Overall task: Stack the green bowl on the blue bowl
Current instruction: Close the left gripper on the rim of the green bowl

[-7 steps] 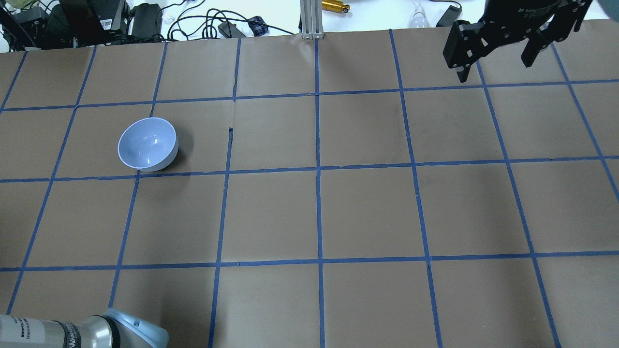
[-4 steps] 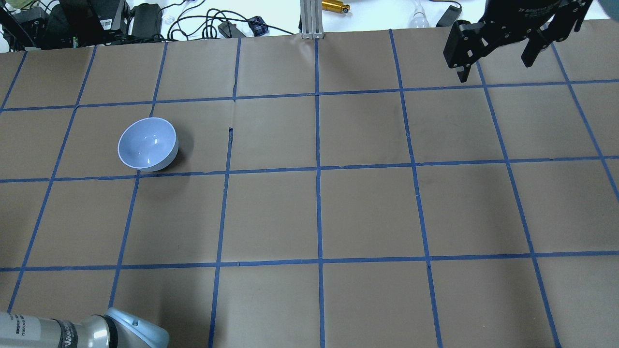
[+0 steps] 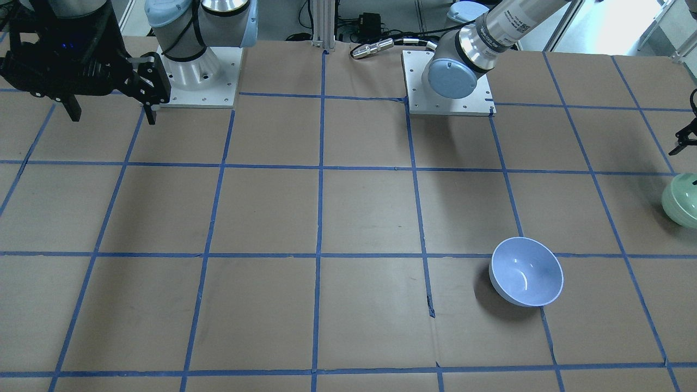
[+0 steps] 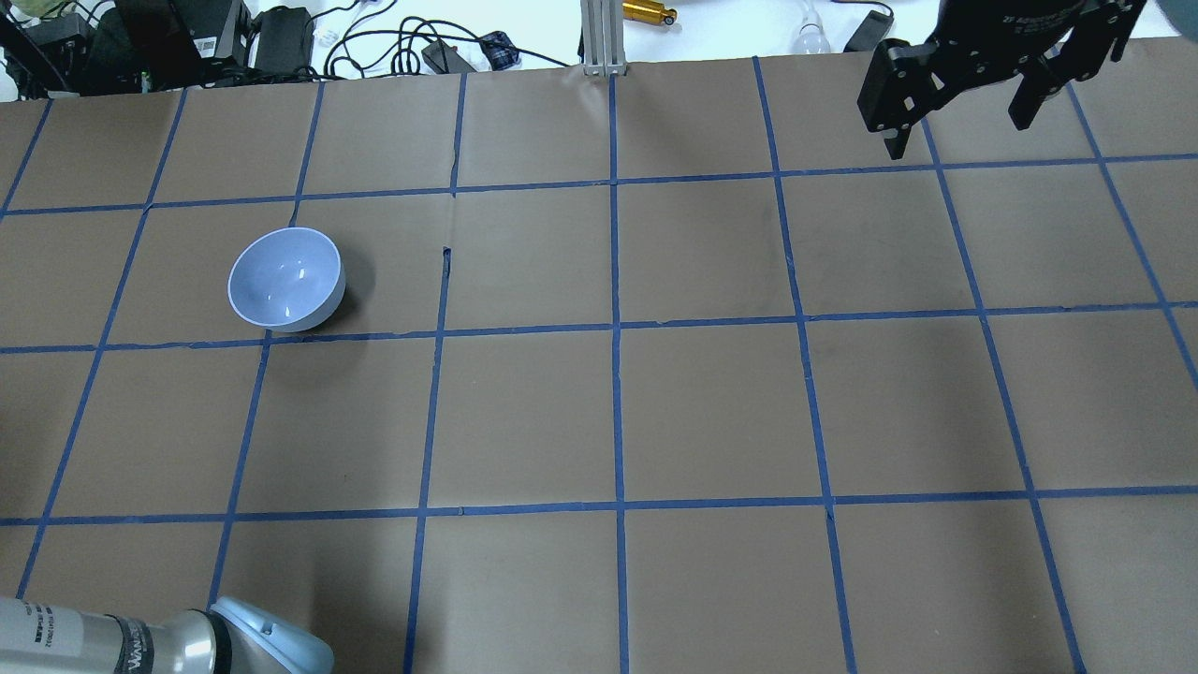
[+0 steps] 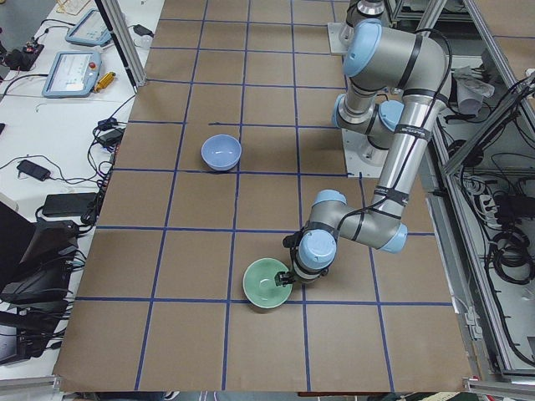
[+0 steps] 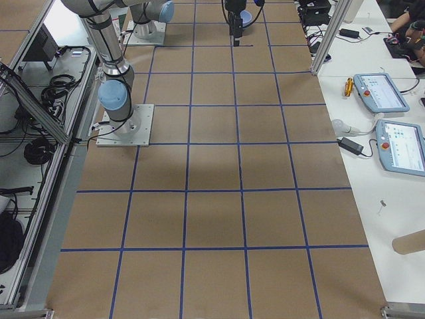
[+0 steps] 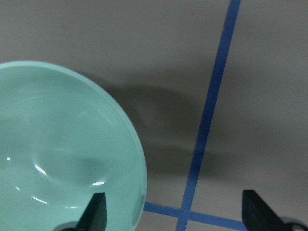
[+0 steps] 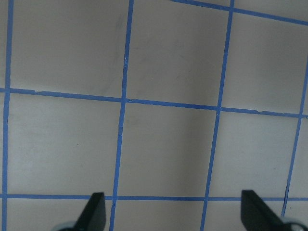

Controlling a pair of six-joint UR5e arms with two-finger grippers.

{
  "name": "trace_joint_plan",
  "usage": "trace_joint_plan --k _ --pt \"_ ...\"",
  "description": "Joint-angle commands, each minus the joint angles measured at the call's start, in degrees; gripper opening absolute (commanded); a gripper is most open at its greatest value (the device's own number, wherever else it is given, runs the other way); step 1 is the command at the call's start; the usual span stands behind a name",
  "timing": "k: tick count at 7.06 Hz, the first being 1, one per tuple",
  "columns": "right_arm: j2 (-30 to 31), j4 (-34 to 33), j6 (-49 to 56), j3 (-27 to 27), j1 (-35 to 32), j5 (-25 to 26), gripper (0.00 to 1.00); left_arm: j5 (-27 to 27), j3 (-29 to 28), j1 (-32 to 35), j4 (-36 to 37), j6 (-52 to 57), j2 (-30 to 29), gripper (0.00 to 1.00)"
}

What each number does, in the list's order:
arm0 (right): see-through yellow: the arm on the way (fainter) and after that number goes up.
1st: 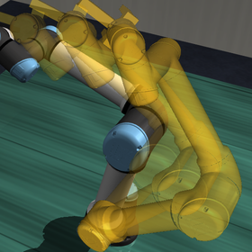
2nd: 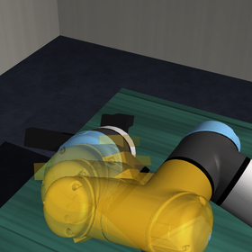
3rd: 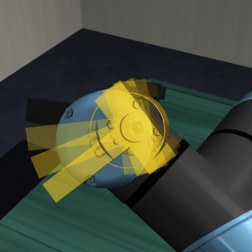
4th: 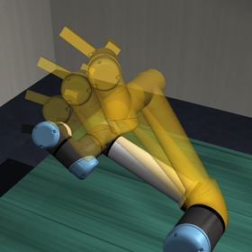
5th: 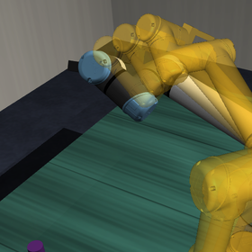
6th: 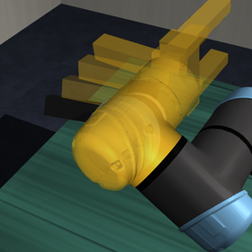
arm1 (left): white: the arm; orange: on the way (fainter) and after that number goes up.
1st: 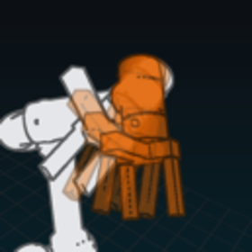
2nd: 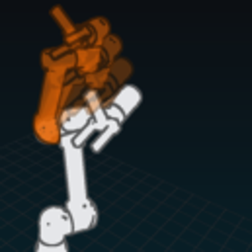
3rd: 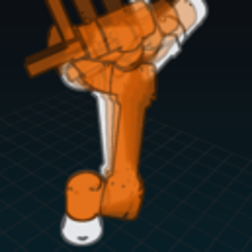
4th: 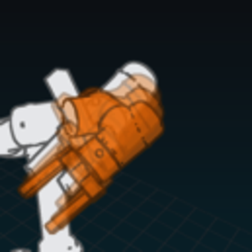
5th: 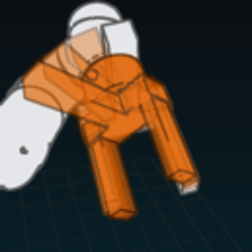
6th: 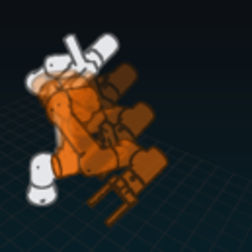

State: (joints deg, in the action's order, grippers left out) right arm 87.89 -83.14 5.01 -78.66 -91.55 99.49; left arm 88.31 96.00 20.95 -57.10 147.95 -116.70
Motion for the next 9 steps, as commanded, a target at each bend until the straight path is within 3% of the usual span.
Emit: trace_joint_plan --k 1,5,6,7,8,9 --pt "0.0 0.0 0.0 0.0 0.06 0.0 1.0 0.11 -0.02 0.58 0.06 1.18 -0.28 1.0" --pt "0.0 0.0 0.0 0.0 0.06 0.0 1.0 0.28 -0.11 0.58 4.36 2.43 -3.62 1.0" --pt "0.0 0.0 0.0 0.0 -0.03 0.0 1.0 0.2 -0.11 0.58 4.37 2.6 -3.62 0.94" --pt "0.0 0.0 0.0 0.0 0.06 0.0 1.0 0.2 -0.02 0.58 4.37 2.95 -3.71 0.85" --pt "0.0 0.0 0.0 0.0 0.06 0.0 1.0 0.2 -0.11 0.58 4.37 2.95 -3.63 0.63" --pt "0.0 0.0 0.0 0.0 0.06 0.0 1.0 0.2 -0.11 0.58 4.45 2.95 -3.45 0.27"
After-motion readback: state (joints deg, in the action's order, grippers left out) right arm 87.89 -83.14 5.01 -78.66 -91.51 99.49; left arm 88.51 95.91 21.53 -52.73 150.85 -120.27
